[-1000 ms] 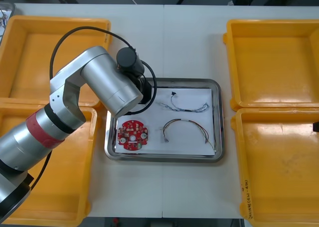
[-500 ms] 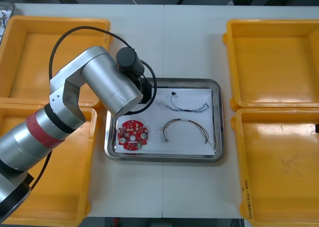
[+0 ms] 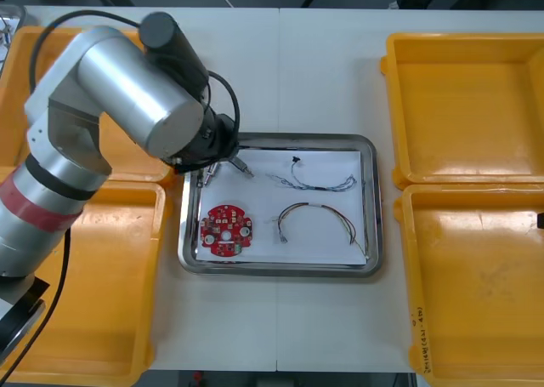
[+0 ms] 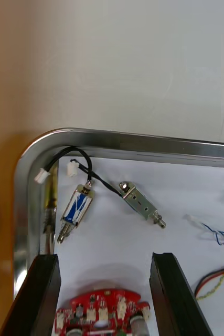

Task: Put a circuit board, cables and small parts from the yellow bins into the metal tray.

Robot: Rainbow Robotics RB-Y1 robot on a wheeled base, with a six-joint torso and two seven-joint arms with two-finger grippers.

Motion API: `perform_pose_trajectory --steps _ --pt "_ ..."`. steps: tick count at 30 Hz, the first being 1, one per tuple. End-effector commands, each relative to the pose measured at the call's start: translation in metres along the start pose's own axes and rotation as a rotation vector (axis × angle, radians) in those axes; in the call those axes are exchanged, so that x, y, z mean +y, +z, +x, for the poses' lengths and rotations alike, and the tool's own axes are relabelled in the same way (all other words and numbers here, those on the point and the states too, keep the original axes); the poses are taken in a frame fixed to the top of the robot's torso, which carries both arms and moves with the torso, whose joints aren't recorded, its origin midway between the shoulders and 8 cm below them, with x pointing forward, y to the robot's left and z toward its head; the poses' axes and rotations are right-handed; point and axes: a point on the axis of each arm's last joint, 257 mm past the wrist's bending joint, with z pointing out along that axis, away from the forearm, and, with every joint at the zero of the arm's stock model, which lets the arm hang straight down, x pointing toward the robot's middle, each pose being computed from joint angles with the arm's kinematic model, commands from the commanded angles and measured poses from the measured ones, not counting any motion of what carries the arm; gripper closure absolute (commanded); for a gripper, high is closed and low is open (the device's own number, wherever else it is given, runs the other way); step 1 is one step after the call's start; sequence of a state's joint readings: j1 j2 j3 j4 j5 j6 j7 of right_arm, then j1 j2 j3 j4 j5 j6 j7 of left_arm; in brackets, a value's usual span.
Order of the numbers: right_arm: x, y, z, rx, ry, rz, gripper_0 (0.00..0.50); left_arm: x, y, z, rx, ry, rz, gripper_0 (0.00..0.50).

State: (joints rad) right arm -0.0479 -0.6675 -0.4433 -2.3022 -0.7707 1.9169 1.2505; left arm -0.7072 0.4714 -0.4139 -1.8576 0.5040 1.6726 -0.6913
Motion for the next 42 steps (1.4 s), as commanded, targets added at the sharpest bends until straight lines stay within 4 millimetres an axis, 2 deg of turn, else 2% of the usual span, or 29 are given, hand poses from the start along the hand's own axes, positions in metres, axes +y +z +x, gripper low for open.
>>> perform_pose_trajectory --steps 1,6,10,14,22,27,30,42 --pt "0.007 0.001 0.003 0.012 -0.069 -0.016 0.000 0.012 -0.049 -0.032 -0.060 0.080 0.024 0.000" --pt "0.012 -0.002 -0.003 -0.001 -0.102 -0.029 0.000 0.029 -0.072 -0.032 -0.042 0.111 0.017 0.000" --pt "0.015 -0.004 -0.007 -0.009 -0.121 -0.034 0.000 0.058 -0.094 -0.027 -0.001 0.136 -0.014 0.000" --pt "0.013 -0.004 -0.007 -0.010 -0.140 -0.025 0.000 0.073 -0.106 -0.029 -0.006 0.152 -0.001 0.000" --pt "0.008 -0.004 -0.009 -0.012 -0.158 -0.005 0.000 0.117 -0.131 -0.028 -0.027 0.155 -0.009 0.000" --pt "0.009 -0.004 -0.008 -0.010 -0.158 -0.008 0.000 0.148 -0.132 -0.018 -0.018 0.123 -0.046 0.000" --pt "0.009 -0.004 -0.008 -0.010 -0.158 -0.008 0.000 0.161 -0.133 -0.015 -0.013 0.103 -0.060 0.000" --pt "0.009 -0.004 -0.008 -0.010 -0.158 -0.008 0.000 0.195 -0.130 0.002 0.019 0.066 -0.091 0.000"
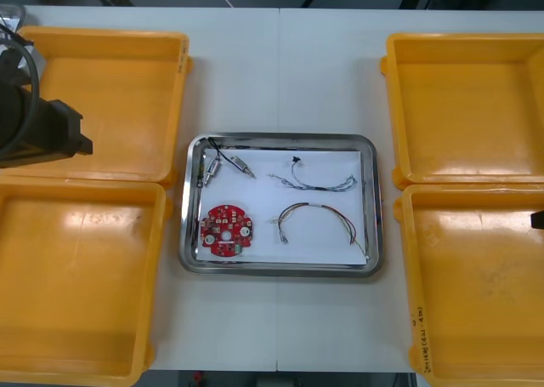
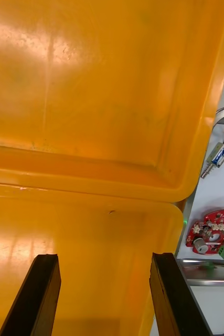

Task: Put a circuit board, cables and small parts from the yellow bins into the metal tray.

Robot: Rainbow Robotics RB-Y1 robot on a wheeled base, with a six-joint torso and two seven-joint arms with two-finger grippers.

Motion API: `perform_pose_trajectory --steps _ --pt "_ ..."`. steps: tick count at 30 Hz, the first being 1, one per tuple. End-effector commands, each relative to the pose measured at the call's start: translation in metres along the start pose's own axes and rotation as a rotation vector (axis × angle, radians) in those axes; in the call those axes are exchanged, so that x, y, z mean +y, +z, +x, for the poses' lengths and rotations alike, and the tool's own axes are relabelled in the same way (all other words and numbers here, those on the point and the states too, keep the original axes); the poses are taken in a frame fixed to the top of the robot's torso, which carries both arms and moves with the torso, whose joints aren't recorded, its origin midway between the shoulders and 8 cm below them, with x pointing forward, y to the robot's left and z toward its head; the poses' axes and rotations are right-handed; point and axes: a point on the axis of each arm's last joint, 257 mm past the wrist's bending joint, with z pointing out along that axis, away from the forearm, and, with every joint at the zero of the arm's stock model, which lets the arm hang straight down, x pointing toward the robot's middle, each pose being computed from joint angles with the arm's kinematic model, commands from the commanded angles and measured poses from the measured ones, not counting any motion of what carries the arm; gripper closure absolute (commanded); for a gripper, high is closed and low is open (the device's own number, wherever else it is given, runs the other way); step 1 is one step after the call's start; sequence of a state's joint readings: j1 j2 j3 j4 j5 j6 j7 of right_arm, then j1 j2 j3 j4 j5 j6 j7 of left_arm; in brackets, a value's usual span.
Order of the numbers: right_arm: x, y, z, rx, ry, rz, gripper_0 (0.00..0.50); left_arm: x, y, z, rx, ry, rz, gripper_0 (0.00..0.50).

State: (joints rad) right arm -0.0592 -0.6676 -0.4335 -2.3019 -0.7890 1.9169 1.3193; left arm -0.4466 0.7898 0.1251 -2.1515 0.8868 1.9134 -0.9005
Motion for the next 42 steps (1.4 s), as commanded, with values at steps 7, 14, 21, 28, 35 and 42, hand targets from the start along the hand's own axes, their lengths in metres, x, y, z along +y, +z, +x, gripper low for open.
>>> perform_pose_trajectory --steps 7,14,21,28,35,42 --pt "0.000 -0.004 -0.007 -0.009 -0.073 0.015 0.000 0.043 -0.009 0.016 0.006 0.101 -0.064 0.000" --pt "0.000 -0.004 -0.007 -0.009 -0.073 0.015 0.000 0.060 -0.008 0.032 0.031 0.159 -0.089 0.000" --pt "0.000 -0.004 -0.007 -0.009 -0.073 0.015 0.000 0.072 -0.009 0.045 0.044 0.188 -0.110 0.000" --pt "0.000 -0.004 -0.007 -0.009 -0.073 0.015 0.000 0.079 -0.013 0.059 0.051 0.205 -0.119 0.000" --pt "0.000 -0.004 -0.007 -0.009 -0.073 0.015 0.000 0.081 -0.015 0.065 0.053 0.219 -0.116 0.000" --pt "0.000 -0.004 -0.007 -0.009 -0.073 0.015 0.000 0.083 -0.015 0.064 0.052 0.231 -0.123 0.000"
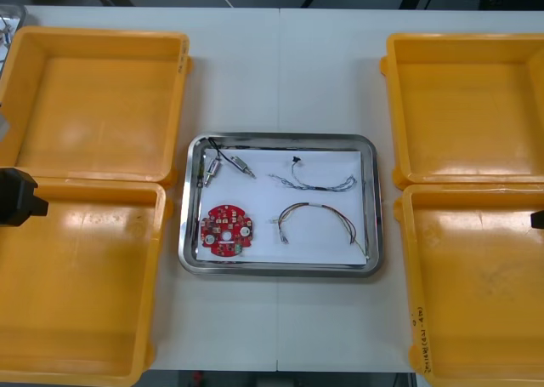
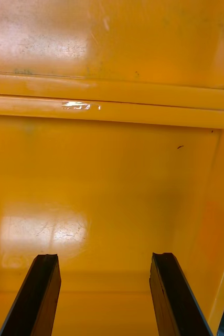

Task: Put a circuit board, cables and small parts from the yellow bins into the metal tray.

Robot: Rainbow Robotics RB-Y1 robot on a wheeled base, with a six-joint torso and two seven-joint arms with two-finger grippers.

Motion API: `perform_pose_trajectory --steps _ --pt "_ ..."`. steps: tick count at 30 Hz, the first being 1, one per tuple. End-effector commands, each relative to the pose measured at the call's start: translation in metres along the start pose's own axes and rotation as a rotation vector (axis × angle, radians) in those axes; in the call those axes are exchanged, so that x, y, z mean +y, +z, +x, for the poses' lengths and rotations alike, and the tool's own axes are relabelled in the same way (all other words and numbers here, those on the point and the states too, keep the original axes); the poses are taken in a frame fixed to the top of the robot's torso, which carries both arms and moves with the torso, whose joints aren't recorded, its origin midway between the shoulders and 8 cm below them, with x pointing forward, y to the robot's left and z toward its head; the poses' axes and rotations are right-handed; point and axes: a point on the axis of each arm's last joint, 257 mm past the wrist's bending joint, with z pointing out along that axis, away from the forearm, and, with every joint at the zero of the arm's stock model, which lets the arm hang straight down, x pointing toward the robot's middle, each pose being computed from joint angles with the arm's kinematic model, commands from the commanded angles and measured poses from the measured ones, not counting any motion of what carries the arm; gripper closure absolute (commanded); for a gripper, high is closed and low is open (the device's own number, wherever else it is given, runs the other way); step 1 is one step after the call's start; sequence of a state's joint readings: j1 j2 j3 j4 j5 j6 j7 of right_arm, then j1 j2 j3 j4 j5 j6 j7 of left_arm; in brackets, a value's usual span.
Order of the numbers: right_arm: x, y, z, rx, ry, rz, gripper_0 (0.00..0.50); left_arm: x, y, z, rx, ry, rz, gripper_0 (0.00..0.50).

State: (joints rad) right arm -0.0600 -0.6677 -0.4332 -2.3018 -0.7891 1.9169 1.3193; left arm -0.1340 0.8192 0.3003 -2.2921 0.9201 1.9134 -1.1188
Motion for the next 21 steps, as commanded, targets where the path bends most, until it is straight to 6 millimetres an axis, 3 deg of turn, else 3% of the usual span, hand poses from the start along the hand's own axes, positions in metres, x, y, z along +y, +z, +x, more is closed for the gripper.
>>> perform_pose_trajectory --steps 1,21 --pt "0.0000 -0.0040 -0.0067 -0.009 -0.073 0.015 0.000 0.0157 -0.0118 -0.0010 -0.014 0.112 -0.053 0.000" --pt "0.0000 -0.0040 -0.0067 -0.009 -0.073 0.015 0.000 0.0157 -0.0118 -0.0010 -0.014 0.112 -0.053 0.000"
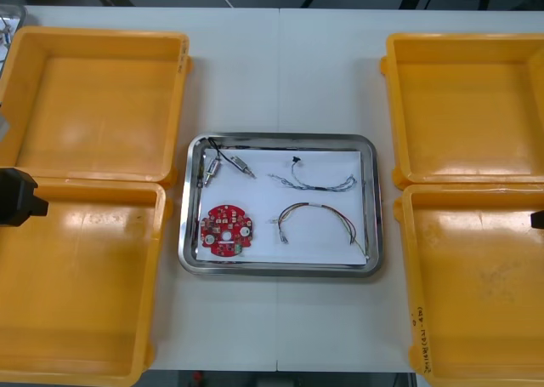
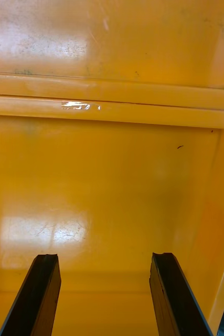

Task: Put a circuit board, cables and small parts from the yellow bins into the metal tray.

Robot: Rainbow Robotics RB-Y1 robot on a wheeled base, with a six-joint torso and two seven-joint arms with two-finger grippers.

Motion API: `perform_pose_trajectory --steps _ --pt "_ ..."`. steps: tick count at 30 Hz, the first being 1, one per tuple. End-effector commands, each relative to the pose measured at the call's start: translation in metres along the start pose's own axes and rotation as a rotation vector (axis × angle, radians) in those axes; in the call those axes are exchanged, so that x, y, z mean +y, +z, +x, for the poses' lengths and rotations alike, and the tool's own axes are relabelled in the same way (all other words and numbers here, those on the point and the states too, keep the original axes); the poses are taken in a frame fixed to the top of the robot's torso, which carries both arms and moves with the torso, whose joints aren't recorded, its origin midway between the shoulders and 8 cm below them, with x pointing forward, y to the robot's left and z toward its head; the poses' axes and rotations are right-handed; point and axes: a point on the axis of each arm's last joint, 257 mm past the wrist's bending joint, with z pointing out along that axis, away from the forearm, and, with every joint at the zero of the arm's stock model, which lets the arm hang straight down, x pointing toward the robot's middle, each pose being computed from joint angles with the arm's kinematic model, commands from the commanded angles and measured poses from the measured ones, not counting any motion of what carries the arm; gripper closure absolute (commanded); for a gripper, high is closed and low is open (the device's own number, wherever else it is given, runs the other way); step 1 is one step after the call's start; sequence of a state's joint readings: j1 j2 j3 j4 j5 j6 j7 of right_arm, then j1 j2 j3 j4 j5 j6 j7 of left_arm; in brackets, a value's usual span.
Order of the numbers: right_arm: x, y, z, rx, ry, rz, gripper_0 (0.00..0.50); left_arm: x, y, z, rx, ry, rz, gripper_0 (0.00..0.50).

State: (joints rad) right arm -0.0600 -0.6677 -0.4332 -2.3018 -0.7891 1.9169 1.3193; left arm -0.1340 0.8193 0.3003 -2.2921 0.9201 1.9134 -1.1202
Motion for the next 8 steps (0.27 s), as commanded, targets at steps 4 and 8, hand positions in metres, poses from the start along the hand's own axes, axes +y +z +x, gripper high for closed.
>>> perform_pose_trajectory --steps 4,8 --pt "0.0000 -0.0040 -0.0067 -0.009 -0.073 0.015 0.000 0.0156 -0.0118 -0.0009 -0.014 0.111 -0.053 0.000" --pt "0.0000 -0.0040 -0.0067 -0.009 -0.073 0.015 0.000 0.0156 -0.0118 -0.0009 -0.014 0.111 -0.053 0.000"
